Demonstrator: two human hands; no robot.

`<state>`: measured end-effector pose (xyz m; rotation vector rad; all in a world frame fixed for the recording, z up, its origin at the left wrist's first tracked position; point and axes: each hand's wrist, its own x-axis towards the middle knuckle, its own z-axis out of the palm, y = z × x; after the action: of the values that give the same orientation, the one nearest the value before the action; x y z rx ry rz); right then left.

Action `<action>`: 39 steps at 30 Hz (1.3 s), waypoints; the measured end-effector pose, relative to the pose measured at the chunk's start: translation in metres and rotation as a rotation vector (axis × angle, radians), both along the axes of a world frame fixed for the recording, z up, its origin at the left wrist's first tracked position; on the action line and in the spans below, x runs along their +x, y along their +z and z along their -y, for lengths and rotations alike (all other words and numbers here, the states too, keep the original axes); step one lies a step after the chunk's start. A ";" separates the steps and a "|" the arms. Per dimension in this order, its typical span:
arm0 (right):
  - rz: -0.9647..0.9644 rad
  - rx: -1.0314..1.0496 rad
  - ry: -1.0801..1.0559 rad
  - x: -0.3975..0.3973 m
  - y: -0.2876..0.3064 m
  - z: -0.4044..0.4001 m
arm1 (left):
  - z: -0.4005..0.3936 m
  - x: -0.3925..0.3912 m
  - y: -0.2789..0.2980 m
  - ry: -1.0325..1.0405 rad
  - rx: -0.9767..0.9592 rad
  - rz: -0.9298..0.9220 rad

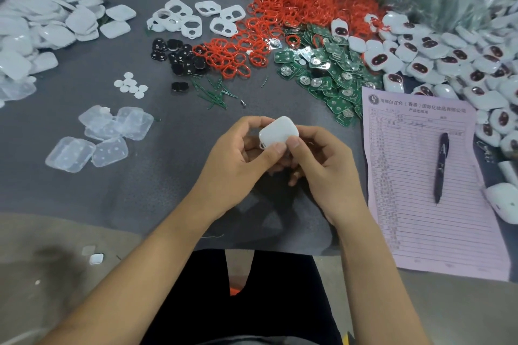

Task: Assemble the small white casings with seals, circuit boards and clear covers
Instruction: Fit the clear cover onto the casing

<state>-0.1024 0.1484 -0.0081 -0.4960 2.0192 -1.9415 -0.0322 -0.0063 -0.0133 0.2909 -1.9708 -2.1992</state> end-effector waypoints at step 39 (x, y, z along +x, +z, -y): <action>0.223 -0.141 0.034 -0.007 0.004 -0.005 | -0.018 0.004 0.006 0.123 -0.404 -0.004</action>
<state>-0.1091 0.1537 -0.0039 -0.3259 1.7354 -2.0290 -0.0277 0.0116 -0.0075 0.3359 -2.2648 -1.6764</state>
